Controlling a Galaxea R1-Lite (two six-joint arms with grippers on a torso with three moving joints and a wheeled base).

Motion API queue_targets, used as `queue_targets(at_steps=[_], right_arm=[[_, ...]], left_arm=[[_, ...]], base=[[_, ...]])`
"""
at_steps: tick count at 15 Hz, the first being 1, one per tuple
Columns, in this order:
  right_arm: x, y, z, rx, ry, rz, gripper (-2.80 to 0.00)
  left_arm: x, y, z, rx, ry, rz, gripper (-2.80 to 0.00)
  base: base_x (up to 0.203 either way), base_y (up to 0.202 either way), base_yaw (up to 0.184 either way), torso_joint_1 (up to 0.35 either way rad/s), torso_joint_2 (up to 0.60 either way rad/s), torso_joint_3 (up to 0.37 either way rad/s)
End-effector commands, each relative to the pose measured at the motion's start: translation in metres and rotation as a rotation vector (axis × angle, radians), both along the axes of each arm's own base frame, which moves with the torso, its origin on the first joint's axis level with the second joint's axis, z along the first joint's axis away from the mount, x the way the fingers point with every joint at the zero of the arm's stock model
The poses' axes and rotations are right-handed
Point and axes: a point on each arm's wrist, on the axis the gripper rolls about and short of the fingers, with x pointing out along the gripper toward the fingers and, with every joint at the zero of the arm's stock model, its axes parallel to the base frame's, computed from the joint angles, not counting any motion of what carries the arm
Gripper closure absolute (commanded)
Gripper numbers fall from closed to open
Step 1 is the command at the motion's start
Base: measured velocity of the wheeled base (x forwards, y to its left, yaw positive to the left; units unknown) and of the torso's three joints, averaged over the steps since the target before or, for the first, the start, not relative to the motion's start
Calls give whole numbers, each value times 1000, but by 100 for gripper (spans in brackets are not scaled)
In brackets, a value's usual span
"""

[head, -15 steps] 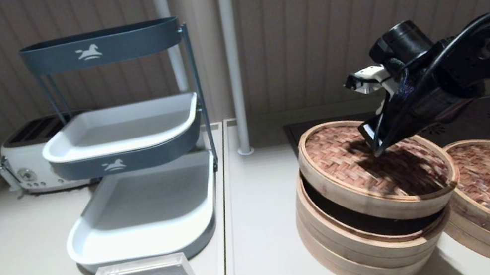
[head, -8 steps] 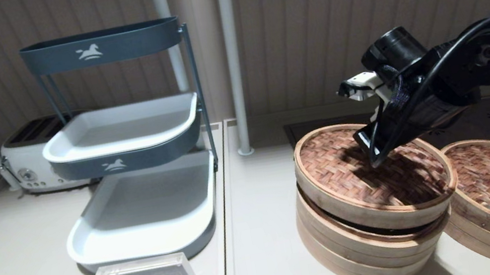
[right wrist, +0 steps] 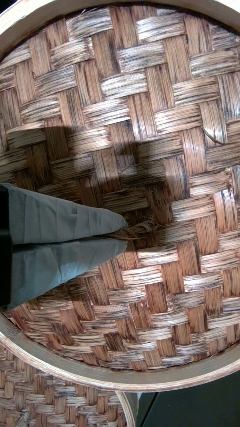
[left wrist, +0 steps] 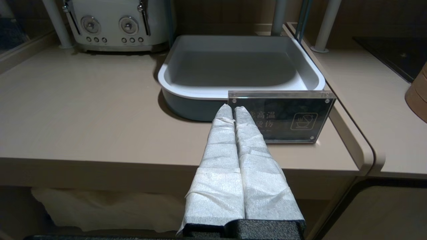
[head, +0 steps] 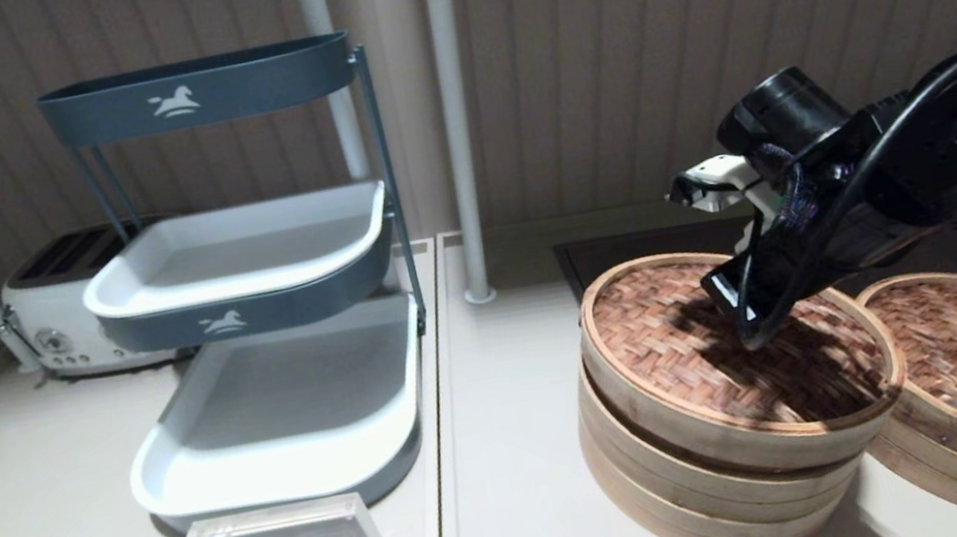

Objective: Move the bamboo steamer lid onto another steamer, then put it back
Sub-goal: Put the steamer

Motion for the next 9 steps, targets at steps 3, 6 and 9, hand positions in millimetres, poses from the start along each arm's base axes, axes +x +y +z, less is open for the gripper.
queue_targets(at_steps=[3, 6, 9], right_arm=[[-2, 4, -1, -10, 3, 9, 0], [-2, 9, -2, -25, -2, 11, 0], [2, 9, -5, -32, 2, 3, 0]], left_arm=[[2, 0, -8, -1, 24, -1, 0], [2, 0, -8, -1, 25, 0, 0], [2, 0, -8, -1, 25, 1, 0]], base=[[0, 0, 0, 0, 0, 0], [0, 0, 0, 0, 0, 0], [0, 0, 0, 0, 0, 0]])
